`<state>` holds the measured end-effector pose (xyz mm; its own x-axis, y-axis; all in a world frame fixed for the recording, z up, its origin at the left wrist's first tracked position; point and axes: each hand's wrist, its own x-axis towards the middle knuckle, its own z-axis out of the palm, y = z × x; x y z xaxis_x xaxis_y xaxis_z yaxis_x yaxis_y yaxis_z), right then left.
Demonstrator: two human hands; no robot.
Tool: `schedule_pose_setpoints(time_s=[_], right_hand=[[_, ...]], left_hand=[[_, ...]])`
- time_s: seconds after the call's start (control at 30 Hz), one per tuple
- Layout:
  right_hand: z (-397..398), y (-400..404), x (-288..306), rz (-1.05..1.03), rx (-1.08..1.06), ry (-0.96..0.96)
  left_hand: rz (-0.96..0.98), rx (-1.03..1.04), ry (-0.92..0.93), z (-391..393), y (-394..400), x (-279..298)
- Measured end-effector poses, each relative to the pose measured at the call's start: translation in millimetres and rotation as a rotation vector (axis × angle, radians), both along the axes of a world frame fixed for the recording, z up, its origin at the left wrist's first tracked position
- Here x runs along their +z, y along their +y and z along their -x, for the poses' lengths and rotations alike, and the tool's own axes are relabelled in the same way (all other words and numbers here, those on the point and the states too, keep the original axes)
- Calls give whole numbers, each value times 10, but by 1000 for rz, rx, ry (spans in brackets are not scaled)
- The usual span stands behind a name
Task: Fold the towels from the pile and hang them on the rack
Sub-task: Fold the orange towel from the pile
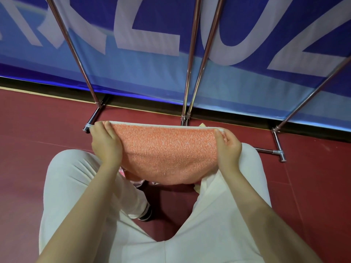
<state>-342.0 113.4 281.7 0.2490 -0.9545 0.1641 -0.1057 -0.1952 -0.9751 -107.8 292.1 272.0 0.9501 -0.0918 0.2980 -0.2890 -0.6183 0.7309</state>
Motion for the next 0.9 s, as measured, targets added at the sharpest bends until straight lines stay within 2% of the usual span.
schedule_pose_setpoints(time_s=[0.2,0.3,0.4,0.67,0.9], right_hand=[[35,-10,-31,109,16,52],[33,-2,-17,119,13,61],[14,-37,-15,37,3,70],[-66,-65,-135,-89,-76,76],[-185,-60,-255,-171,-37,289]], left_hand=[[287,-13,94,6,-16,76],[345,-18,180,25,-27,100],[344,-45,255,38,-42,114],[418,-21,667,50,-84,-30],[563,65,990,199,-81,-35]])
